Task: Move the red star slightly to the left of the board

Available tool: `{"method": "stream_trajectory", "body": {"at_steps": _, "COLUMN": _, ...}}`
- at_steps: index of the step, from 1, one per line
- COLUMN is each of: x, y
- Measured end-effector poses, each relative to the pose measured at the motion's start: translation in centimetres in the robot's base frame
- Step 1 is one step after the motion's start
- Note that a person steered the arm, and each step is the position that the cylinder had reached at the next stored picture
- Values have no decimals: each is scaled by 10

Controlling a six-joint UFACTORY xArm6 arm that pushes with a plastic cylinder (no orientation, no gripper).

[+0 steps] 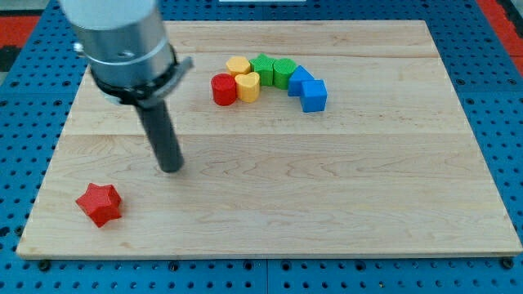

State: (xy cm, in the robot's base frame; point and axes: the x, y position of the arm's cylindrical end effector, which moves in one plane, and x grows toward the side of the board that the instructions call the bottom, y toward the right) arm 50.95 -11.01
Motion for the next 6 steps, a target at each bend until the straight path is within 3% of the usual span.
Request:
{"method": "stream_trajectory", "body": {"at_steps": 1, "x": 37, "y": -14}}
{"method": "stream_trajectory", "body": {"at_steps": 2, "x": 43, "y": -53}}
{"method": "stream_trajectory", "body": {"at_steps": 4, "x": 71, "y": -33}}
{"method": "stream_trajectory", "body": {"at_steps": 6, "x": 74, "y": -92}}
